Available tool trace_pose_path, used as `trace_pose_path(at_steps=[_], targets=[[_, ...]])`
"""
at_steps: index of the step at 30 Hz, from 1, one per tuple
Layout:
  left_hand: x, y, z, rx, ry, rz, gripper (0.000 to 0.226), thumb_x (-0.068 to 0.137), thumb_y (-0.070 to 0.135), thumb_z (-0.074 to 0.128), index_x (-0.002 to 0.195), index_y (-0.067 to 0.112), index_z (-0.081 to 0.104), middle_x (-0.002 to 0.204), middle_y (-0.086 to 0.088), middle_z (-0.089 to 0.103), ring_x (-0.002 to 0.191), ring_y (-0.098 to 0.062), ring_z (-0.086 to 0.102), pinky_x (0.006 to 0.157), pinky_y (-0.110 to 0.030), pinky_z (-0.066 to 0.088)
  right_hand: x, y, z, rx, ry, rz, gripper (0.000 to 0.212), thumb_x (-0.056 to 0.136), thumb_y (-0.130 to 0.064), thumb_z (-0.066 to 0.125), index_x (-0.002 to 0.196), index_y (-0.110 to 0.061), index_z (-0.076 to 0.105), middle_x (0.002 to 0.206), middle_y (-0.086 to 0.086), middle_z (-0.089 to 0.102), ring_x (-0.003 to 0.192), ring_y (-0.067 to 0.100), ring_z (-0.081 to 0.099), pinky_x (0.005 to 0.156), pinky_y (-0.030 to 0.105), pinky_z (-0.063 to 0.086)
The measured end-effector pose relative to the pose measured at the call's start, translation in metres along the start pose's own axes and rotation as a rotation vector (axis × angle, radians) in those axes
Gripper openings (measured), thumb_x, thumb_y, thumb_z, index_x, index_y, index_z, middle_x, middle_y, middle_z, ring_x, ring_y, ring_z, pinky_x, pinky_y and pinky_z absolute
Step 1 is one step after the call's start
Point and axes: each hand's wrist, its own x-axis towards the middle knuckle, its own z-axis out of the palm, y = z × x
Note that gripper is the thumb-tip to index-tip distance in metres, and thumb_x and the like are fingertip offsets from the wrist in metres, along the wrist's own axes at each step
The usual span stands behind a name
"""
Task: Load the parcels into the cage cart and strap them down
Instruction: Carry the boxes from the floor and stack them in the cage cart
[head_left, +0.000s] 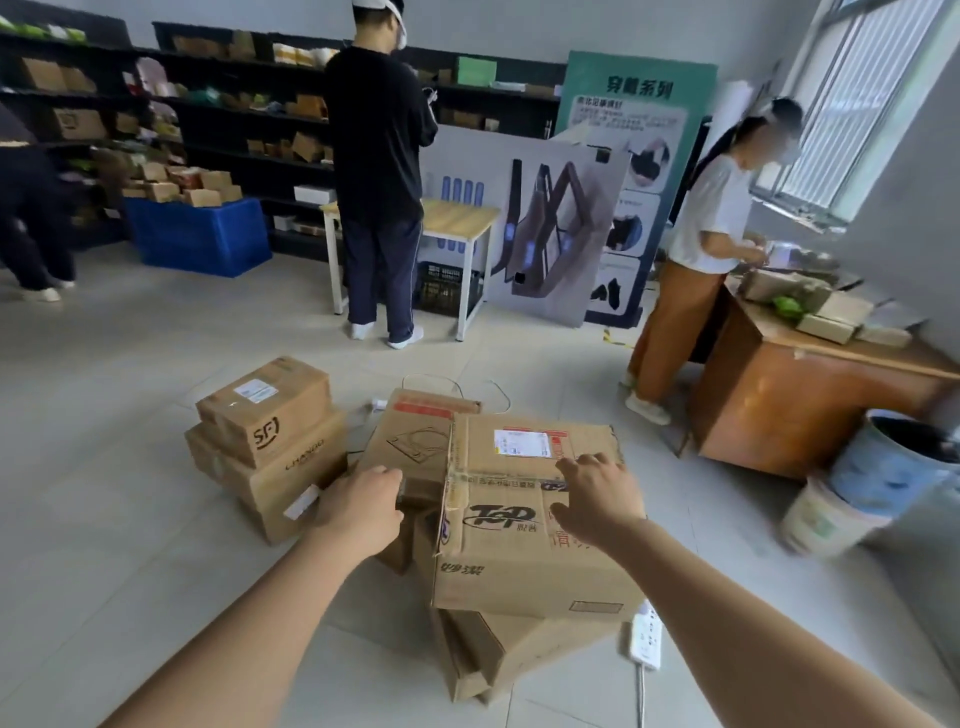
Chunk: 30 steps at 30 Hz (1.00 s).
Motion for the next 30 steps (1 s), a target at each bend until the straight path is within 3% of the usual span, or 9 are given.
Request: trace_pose_path(at_steps=[3,8,15,19,21,26,30], targets=[[0.027,0.029,0.026,-0.022,-0.075,-0.008,0.044,0.094,0.031,0.055,0.136,0.017,0.046,0.137,0.001,0.05,0.124,-0.022,0.05,0.096,-0.035,0.046,0.012,0.04,0.024,0.021,-0.028,0.05,0.041,0.088,-0.033,0.057,0.127,-0.022,0.052,0.116,0.001,0.06,0.11,0.02,0.051,0.095,0.033,0.047],[0.067,0.063,0.057,-0.02,-0.162,-0.016,0.038,0.093,0.028,0.055,0.13,0.019,0.051,0.13,0.001,0.054,0.117,-0.021,0.054,0.091,-0.034,0.048,0.034,0.088,0.062,0.06,-0.117,0.107,0.046,0.089,-0.039,0.056,0.132,-0.024,0.048,0.128,0.001,0.057,0.119,0.021,0.049,0.102,0.034,0.04],[0.146,0.088,0.101,-0.066,-0.251,-0.018,0.032,0.096,0.024,0.053,0.127,0.018,0.051,0.126,0.002,0.055,0.11,-0.018,0.056,0.082,-0.027,0.045,0.091,0.13,0.116,0.074,-0.241,0.189,0.042,0.089,-0.041,0.055,0.127,-0.024,0.049,0.128,-0.001,0.055,0.119,0.02,0.047,0.104,0.035,0.038],[0.189,0.095,0.133,-0.084,-0.319,-0.033,0.041,0.094,0.026,0.056,0.133,0.015,0.048,0.137,0.0,0.049,0.12,-0.018,0.051,0.094,-0.03,0.047,0.125,0.147,0.146,0.096,-0.301,0.256,0.044,0.092,-0.041,0.053,0.131,-0.022,0.047,0.131,0.0,0.054,0.121,0.02,0.047,0.103,0.033,0.038],[0.206,0.096,0.15,-0.081,-0.349,-0.07,0.049,0.094,0.027,0.058,0.139,0.014,0.043,0.148,-0.003,0.039,0.131,-0.021,0.043,0.103,-0.032,0.042,0.138,0.155,0.163,0.123,-0.33,0.297,0.046,0.092,-0.04,0.052,0.134,-0.024,0.045,0.133,0.001,0.052,0.121,0.019,0.047,0.102,0.033,0.039],[0.226,0.092,0.184,-0.146,-0.392,-0.218,0.069,0.092,0.033,0.058,0.15,0.021,0.022,0.16,-0.006,0.01,0.14,-0.027,0.031,0.101,-0.038,0.045,0.159,0.171,0.205,0.202,-0.39,0.407,0.058,0.092,-0.044,0.053,0.14,-0.018,0.033,0.139,0.004,0.045,0.124,0.021,0.046,0.103,0.036,0.043],[0.237,0.092,0.208,-0.274,-0.325,-0.34,0.095,0.089,0.032,0.064,0.154,0.015,-0.003,0.159,-0.011,0.014,0.138,-0.029,0.034,0.101,-0.041,0.044,0.17,0.182,0.237,0.283,-0.421,0.584,0.08,0.088,-0.053,0.056,0.146,-0.011,0.021,0.14,0.007,0.04,0.127,0.026,0.043,0.102,0.041,0.044]])
